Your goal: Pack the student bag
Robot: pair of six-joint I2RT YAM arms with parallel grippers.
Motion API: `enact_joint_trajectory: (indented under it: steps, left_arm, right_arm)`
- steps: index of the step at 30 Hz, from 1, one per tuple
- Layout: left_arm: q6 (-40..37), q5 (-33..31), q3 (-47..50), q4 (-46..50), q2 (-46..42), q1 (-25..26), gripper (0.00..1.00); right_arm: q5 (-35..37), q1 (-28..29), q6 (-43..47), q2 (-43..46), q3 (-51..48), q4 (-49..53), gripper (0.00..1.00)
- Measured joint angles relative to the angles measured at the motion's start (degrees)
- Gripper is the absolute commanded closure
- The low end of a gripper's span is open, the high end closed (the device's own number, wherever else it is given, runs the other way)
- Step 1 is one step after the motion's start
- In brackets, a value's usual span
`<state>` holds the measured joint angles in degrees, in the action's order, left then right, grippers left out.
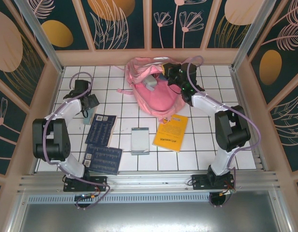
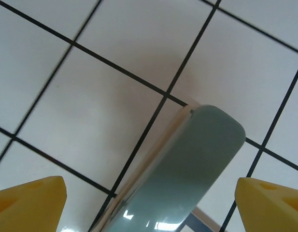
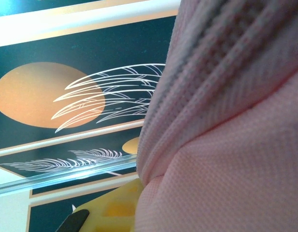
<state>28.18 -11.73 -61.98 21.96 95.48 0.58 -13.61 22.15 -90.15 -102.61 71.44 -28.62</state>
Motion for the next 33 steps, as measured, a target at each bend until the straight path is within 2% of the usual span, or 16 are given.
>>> enact_joint_trajectory:
  steps: [5, 9, 15, 22, 24, 28, 33]
  left_arm:
    - [-0.15, 4.11, 0.00, -2.23, 5.01, 0.07, 0.17]
    - [-0.59, 4.24, 0.00, -3.15, 7.15, -0.07, 0.28]
    - [-1.03, 3.13, 0.00, -4.04, 7.28, -0.04, 0.52]
    - [-1.14, -1.09, -0.07, -4.20, 7.19, -0.04, 0.89]
    - [-1.18, -2.27, -0.07, -4.17, 7.10, -0.04, 0.93]
    - [-0.98, -3.78, -0.42, -3.65, 6.25, -0.04, 0.93]
    - [0.94, -0.74, -2.14, -2.36, -0.33, -0.04, 0.97]
  right_arm:
    - [-0.66, -0.11, 0.02, -0.61, 0.57, -0.31, 1.00]
    - [-1.22, -0.22, 0.02, -1.22, 1.07, -0.72, 1.00]
    - [-1.51, -0.26, 0.07, -1.49, 1.29, -0.98, 1.00]
    - [-1.53, -0.26, 0.46, -1.51, 1.51, -0.87, 1.00]
    - [-1.53, -0.24, 0.92, -1.57, 1.84, -0.79, 1.00]
    - [-1.51, -0.24, 1.51, -1.73, 2.47, -0.31, 1.00]
    - [-1.46, -0.20, 2.67, -1.73, 3.74, 1.51, 1.00]
